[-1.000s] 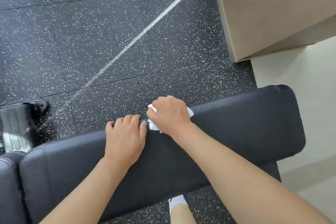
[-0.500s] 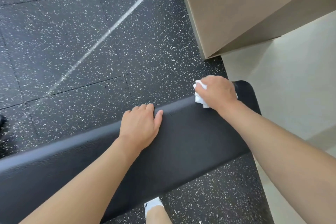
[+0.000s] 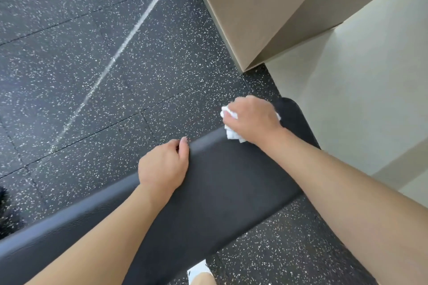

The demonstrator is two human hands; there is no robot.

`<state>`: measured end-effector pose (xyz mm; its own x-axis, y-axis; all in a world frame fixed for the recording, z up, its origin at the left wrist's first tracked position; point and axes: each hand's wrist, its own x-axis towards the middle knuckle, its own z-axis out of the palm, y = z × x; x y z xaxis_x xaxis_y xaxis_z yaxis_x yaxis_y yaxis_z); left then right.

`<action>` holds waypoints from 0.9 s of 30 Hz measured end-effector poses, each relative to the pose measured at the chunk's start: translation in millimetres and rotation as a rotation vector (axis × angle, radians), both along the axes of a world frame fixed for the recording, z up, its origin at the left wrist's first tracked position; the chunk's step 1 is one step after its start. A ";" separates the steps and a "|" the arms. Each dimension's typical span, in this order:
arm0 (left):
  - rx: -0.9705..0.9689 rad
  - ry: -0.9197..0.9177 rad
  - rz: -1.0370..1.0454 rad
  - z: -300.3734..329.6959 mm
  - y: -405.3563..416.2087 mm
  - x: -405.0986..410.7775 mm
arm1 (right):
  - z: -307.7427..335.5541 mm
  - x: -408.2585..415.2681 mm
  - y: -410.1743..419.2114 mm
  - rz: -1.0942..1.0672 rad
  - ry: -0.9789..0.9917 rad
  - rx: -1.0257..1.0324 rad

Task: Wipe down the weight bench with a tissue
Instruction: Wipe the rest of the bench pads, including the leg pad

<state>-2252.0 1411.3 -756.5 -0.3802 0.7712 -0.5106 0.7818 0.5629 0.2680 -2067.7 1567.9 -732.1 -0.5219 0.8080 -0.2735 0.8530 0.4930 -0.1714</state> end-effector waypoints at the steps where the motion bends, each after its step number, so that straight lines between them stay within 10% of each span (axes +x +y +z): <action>1: 0.028 0.037 0.023 -1.0 -0.4 5.3 | 1.9 25.5 18.0 -0.066 -0.022 0.035; 10: 0.070 0.119 0.032 -6.5 -5.7 5.7 | 5.3 29.9 14.4 -0.226 -0.011 0.187; 20: 0.076 0.139 0.054 -6.9 -6.0 6.7 | -0.8 55.7 -45.7 0.220 0.205 0.355; 27: 0.102 0.143 0.045 -9.1 -6.9 7.0 | 7.3 105.3 -35.1 -0.229 0.169 0.283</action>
<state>-2244.9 1404.4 -765.6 -0.4785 0.7971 -0.3684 0.7909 0.5735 0.2136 -1962.4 1532.8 -724.9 -0.3380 0.9398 0.0507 0.9176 0.3411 -0.2040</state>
